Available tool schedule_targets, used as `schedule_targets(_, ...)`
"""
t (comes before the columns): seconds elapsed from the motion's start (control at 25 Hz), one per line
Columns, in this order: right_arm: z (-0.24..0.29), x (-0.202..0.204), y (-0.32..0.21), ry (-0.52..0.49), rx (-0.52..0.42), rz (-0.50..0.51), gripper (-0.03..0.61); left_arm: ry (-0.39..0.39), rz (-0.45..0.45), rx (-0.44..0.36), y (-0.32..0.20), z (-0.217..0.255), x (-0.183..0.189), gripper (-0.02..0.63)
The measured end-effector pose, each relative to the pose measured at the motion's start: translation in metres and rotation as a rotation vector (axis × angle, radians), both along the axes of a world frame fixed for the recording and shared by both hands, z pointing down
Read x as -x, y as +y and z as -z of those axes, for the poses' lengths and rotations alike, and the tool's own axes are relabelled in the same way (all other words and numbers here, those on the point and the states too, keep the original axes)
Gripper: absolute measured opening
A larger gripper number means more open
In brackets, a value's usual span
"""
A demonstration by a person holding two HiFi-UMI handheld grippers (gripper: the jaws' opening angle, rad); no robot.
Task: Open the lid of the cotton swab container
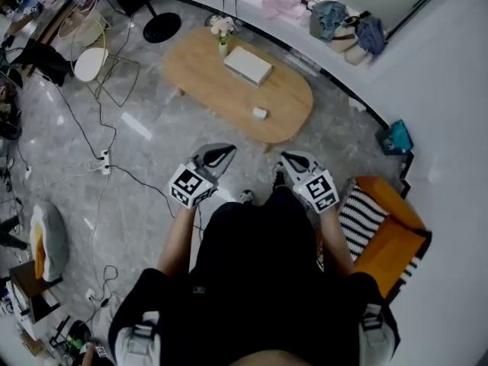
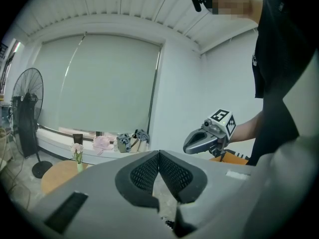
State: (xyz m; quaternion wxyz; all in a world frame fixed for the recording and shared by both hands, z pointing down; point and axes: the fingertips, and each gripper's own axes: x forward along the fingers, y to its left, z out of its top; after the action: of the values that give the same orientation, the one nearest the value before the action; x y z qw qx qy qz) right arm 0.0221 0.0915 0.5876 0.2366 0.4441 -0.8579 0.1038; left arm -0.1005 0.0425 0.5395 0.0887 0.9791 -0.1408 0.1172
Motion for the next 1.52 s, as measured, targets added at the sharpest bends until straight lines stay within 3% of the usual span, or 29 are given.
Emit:
schedule_targets(0.24, -0.012, -0.013, -0.016, -0.008, 0.048, 0.018, -0.005, -0.013, 0.018, -0.013, -0.017, -0.005, -0.013, 0.002)
schedule_targets(0.88, -0.004, -0.055, -0.101, 0.021, 0.043, 0.174, -0.005, -0.027, 0.099, -0.021, -0.086, -0.001, -0.065, 0.002)
schedule_targets(1.52, -0.04, -0.075, -0.154, 0.014, 0.128, 0.391, -0.005, -0.006, 0.307, 0.001, -0.119, -0.006, -0.08, 0.002)
